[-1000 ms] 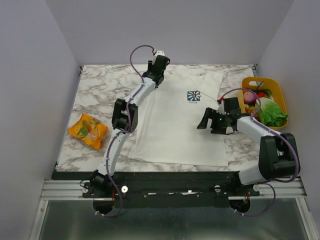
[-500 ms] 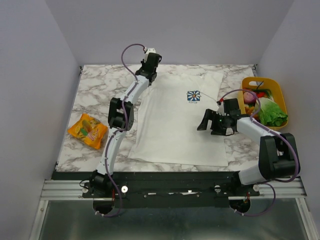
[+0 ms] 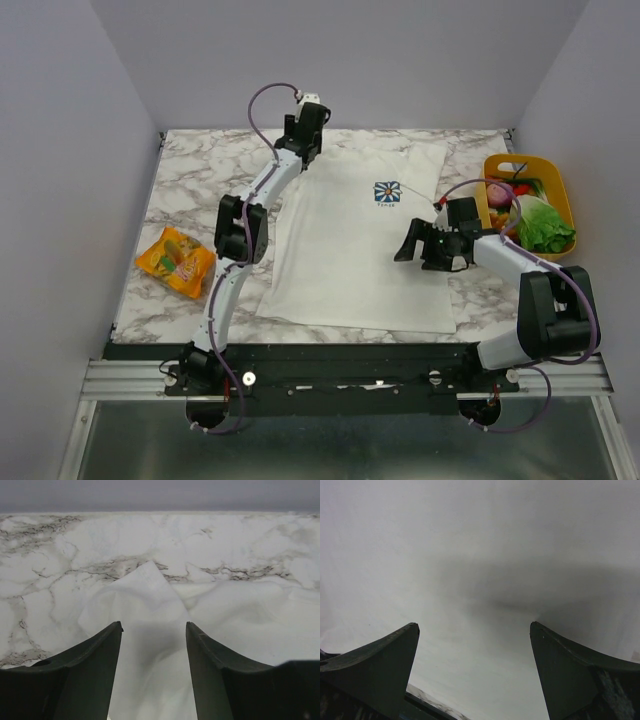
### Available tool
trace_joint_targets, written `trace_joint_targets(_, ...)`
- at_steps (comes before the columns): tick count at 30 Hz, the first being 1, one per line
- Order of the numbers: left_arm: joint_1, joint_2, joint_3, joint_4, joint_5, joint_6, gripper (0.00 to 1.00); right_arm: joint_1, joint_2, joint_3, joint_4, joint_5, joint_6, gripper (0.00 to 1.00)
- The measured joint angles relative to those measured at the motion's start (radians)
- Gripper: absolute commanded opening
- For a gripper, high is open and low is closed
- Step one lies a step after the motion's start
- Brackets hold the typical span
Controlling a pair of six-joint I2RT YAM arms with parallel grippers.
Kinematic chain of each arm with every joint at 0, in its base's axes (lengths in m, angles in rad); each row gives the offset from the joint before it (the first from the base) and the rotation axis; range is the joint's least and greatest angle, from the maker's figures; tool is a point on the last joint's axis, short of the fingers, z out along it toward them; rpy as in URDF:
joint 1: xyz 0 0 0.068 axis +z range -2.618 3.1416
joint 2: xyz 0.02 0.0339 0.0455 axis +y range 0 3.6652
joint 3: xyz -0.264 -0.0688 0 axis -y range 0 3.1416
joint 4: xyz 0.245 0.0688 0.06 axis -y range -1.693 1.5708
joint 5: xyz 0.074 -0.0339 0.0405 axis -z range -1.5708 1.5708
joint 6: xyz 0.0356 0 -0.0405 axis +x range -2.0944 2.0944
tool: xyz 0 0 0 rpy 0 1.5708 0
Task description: Pin the brooch onto the clothing
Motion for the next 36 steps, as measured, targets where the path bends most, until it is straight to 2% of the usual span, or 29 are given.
trace_joint_targets(7, -0.083, -0.013, 0.115, -0.035, -0.032, 0.050, 0.62, 0.000, 0.000, -0.003, 0.006, 0.000, 0.000, 1.00)
trace_joint_targets(11, -0.095, -0.006, 0.146, -0.044, -0.033, 0.058, 0.61, 0.000, 0.000, -0.009, 0.010, 0.000, -0.001, 1.00)
trace_joint_targets(21, -0.066, 0.109, 0.151, -0.130, -0.040, 0.068, 0.61, 0.000, 0.000, -0.012, 0.012, 0.000, -0.006, 1.00)
trace_joint_targets(27, -0.067, 0.116, 0.089, -0.150, -0.040, 0.070, 0.59, 0.000, 0.000, -0.016, 0.014, 0.000, -0.006, 1.00)
trace_joint_targets(30, -0.068, 0.116, 0.066, -0.149, -0.042, 0.069, 0.57, 0.000, 0.000, -0.016, 0.016, -0.002, -0.006, 1.00)
trace_joint_targets(36, -0.068, 0.106, 0.035, -0.126, -0.059, 0.068, 0.43, 0.000, 0.002, -0.017, 0.020, -0.005, -0.006, 1.00)
